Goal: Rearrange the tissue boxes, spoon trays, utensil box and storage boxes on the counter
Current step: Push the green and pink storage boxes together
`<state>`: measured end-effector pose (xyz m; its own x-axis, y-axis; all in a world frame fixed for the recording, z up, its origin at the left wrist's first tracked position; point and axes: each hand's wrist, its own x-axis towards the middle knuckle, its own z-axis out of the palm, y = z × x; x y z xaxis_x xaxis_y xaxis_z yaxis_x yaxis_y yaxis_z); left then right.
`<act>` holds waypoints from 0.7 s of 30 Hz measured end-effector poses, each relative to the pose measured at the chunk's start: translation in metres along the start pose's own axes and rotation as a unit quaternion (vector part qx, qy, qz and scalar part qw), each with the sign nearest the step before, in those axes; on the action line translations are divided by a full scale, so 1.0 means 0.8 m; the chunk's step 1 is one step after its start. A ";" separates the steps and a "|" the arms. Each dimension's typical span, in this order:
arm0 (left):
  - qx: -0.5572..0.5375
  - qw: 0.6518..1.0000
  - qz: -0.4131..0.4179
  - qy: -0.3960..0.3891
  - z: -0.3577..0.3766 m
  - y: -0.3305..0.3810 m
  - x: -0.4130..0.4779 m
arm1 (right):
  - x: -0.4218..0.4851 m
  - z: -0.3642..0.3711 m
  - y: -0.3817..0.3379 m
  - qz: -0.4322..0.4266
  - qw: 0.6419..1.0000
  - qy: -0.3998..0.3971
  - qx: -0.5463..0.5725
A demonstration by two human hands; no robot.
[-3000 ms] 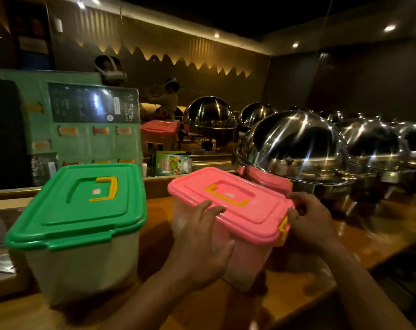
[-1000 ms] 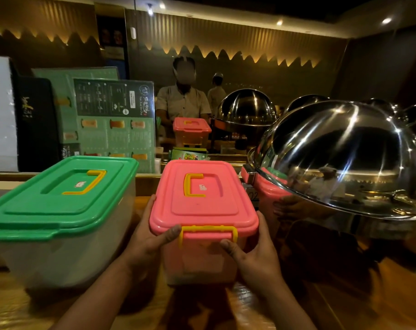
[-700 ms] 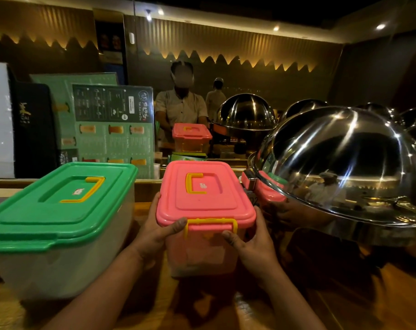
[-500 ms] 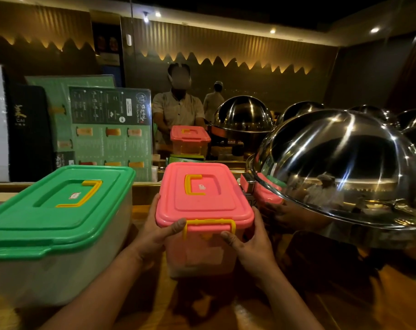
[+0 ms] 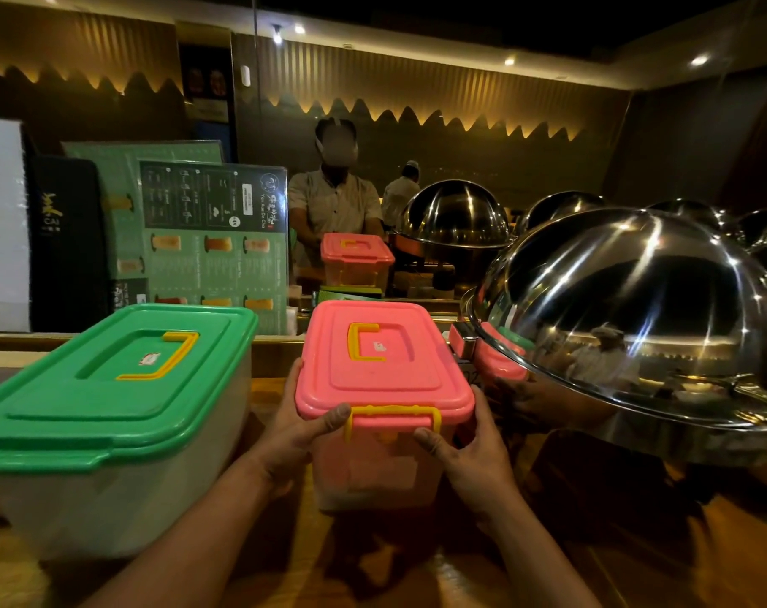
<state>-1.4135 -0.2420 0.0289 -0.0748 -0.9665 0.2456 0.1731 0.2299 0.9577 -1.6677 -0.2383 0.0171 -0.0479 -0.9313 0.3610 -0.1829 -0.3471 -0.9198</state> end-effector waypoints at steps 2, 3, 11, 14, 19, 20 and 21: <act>0.000 1.000 -0.003 0.002 0.001 0.001 -0.001 | 0.000 0.000 0.000 -0.001 1.000 -0.002 0.003; 0.000 1.000 -0.005 0.002 0.001 0.002 -0.002 | 0.000 0.000 -0.001 -0.001 1.000 -0.001 0.005; 0.002 1.000 -0.002 0.000 0.006 0.010 -0.009 | -0.003 -0.001 -0.002 0.009 1.000 -0.006 0.011; -0.001 1.000 -0.013 0.005 0.008 0.013 -0.011 | -0.003 -0.003 -0.004 0.017 1.000 -0.018 0.002; 0.014 0.999 -0.035 0.036 0.012 0.015 -0.024 | -0.027 -0.006 -0.009 0.055 0.994 0.014 -0.095; 0.020 0.998 -0.040 0.053 0.014 0.018 -0.031 | -0.035 -0.004 -0.012 0.031 0.989 0.057 -0.132; 0.035 0.995 -0.044 0.077 0.014 0.022 -0.039 | -0.043 -0.001 -0.016 -0.002 0.981 0.109 -0.158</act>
<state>-1.4194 -0.2068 0.0398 0.0660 -0.9881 0.1387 0.1023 0.1450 0.9841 -1.6648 -0.2016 0.0163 -0.2500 -0.8722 0.4204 -0.4778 -0.2665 -0.8371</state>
